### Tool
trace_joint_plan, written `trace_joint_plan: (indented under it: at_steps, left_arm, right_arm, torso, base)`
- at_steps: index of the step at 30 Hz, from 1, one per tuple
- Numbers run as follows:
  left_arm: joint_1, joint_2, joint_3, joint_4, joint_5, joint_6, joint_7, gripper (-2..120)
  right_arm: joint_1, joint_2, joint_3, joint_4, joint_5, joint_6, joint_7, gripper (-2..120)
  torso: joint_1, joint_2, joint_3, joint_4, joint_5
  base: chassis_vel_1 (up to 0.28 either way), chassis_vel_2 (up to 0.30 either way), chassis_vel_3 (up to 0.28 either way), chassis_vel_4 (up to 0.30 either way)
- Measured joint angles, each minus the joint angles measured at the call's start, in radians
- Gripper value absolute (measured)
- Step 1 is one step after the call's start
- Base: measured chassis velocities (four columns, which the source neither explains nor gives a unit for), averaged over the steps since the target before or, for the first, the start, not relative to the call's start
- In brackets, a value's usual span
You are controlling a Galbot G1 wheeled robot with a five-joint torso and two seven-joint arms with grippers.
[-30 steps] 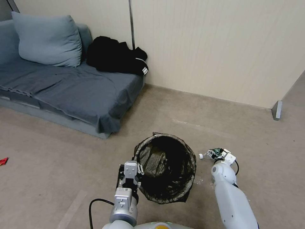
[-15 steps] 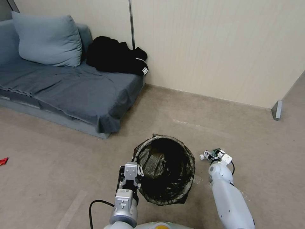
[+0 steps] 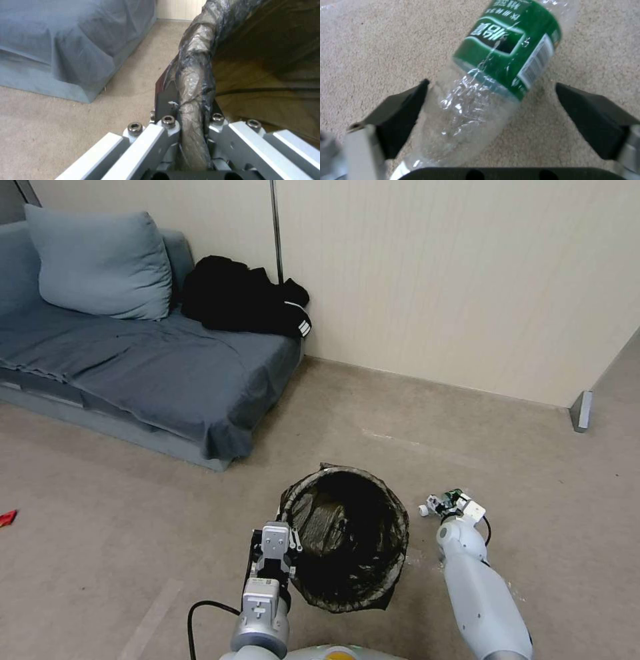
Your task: Pick up the trash bin, then pick up the garbage from the floor and place it into the trash bin.
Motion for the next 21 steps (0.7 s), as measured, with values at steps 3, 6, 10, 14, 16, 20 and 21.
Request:
trace_joint_plan:
  at_steps: [3, 6, 10, 14, 16, 20, 21]
  left_arm:
    - [0.000, 0.000, 0.000, 0.005, 0.001, 0.000, 0.000, 0]
    - [0.000, 0.000, 0.000, 0.007, 0.003, -0.002, 0.000, 0]
    - [0.000, 0.003, 0.000, 0.014, 0.012, -0.006, 0.000, 0]
    - [0.000, 0.005, 0.000, 0.015, 0.013, -0.007, 0.000, 0]
    - [0.000, 0.006, 0.000, 0.015, 0.014, -0.007, 0.000, 0]
    - [0.000, 0.008, 0.000, 0.015, 0.014, -0.008, 0.000, 0]
    - [0.000, 0.008, 0.000, 0.015, 0.015, -0.008, 0.000, 0]
  right_arm:
    - [0.000, -0.002, -0.001, -0.003, -0.002, 0.006, -0.005, 75]
    - [0.000, -0.003, -0.003, -0.005, -0.003, 0.009, -0.008, 66]
    - [0.001, -0.001, -0.006, -0.011, -0.008, 0.015, -0.010, 52]
    - [0.000, 0.004, -0.006, -0.012, -0.010, 0.017, -0.010, 37]
    - [-0.001, 0.006, -0.006, -0.012, -0.012, 0.019, -0.010, 32]
    - [-0.002, 0.006, -0.007, -0.014, -0.012, 0.021, -0.011, 24]
    - [-0.003, 0.004, -0.007, -0.013, -0.012, 0.022, -0.011, 21]
  torso:
    - [0.000, 0.000, 0.000, 0.0000, 0.0000]
    - [0.000, 0.000, 0.000, 0.0000, 0.0000]
    - [0.000, 0.000, 0.000, 0.0000, -0.0001]
    - [0.000, 0.000, 0.000, -0.0001, -0.0002]
    - [0.000, 0.000, 0.000, -0.0002, -0.0002]
    - [0.000, 0.000, 0.000, 0.0000, -0.0002]
    - [0.000, 0.000, 0.000, 0.0000, 0.0000]
  base:
    - [0.000, 0.000, 0.000, 0.000]
    - [0.000, 0.000, 0.000, 0.000]
    - [0.000, 0.000, 0.000, 0.000]
    - [0.000, 0.000, 0.000, 0.000]
    - [0.000, 0.000, 0.000, 0.000]
    - [0.000, 0.000, 0.000, 0.000]
    - [0.000, 0.000, 0.000, 0.000]
